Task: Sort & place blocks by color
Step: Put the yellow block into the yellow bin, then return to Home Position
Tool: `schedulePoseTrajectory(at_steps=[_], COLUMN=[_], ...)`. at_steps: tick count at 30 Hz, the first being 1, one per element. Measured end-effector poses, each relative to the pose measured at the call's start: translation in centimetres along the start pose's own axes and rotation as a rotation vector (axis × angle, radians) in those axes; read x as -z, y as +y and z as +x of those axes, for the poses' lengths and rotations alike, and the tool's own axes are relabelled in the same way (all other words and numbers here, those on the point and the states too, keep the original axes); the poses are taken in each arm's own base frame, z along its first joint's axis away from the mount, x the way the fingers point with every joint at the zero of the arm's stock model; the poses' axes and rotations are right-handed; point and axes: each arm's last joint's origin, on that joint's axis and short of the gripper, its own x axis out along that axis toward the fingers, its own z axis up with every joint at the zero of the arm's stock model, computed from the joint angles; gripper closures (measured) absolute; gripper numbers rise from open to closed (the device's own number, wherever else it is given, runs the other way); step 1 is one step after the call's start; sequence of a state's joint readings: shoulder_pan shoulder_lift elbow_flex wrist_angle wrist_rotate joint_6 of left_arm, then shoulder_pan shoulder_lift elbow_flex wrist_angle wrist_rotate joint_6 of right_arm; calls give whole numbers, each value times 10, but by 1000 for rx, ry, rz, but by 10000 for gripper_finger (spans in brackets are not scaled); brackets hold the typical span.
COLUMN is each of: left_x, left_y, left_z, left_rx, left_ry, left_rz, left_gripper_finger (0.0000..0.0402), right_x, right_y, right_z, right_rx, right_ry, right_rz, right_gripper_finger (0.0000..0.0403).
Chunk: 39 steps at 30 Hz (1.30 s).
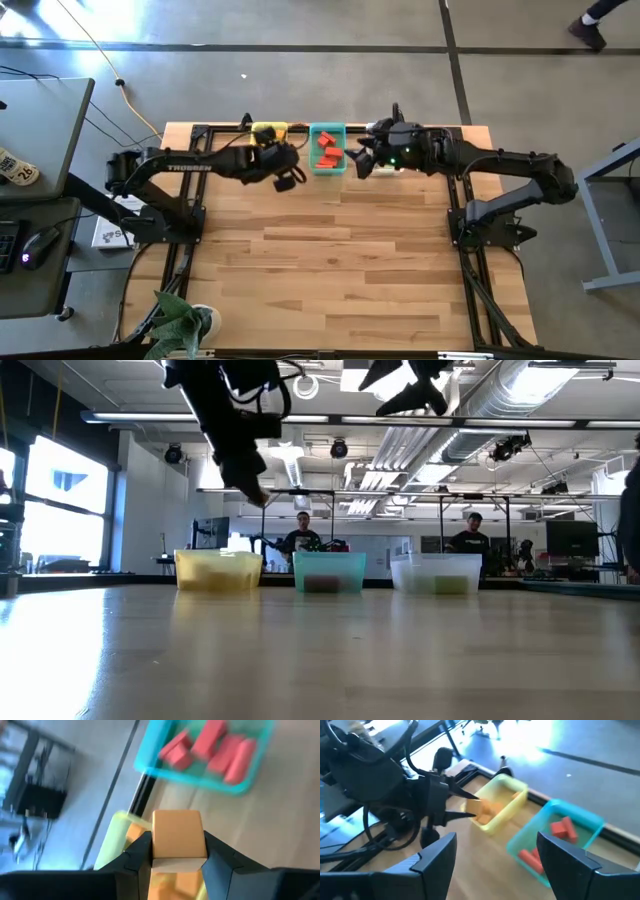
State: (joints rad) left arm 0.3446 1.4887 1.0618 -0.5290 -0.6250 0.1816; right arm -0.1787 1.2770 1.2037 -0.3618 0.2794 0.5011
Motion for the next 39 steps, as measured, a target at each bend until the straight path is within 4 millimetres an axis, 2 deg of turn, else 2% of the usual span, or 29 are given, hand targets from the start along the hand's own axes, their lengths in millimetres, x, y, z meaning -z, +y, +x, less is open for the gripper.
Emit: schedulePoseTrajectory(at_steps=[6,18,22,26,33,39], left_x=[15,29,32,33,32,31], left_y=[24,56,61,63,63,62], left_z=[17,36,39,40,40,40], left_rx=[-1,3,-7,-11,-13,22], left_ry=[119,190,200,203,199,179], left_rz=[-91,-285,-293,-306,-315,-347], left_gripper_finger=[290,288,287,267,215,206], right_x=[-10,-25,-28,-30,-30,-29], right_y=[-23,-57,-65,-69,-70,-68], right_z=[6,10,11,11,11,11], right_rx=[40,67,58,49,41,-5], right_ry=[6,12,17,20,24,42], right_rz=[25,-29,-15,-5,-4,8], right_gripper_finger=[144,144,144,144,144,144])
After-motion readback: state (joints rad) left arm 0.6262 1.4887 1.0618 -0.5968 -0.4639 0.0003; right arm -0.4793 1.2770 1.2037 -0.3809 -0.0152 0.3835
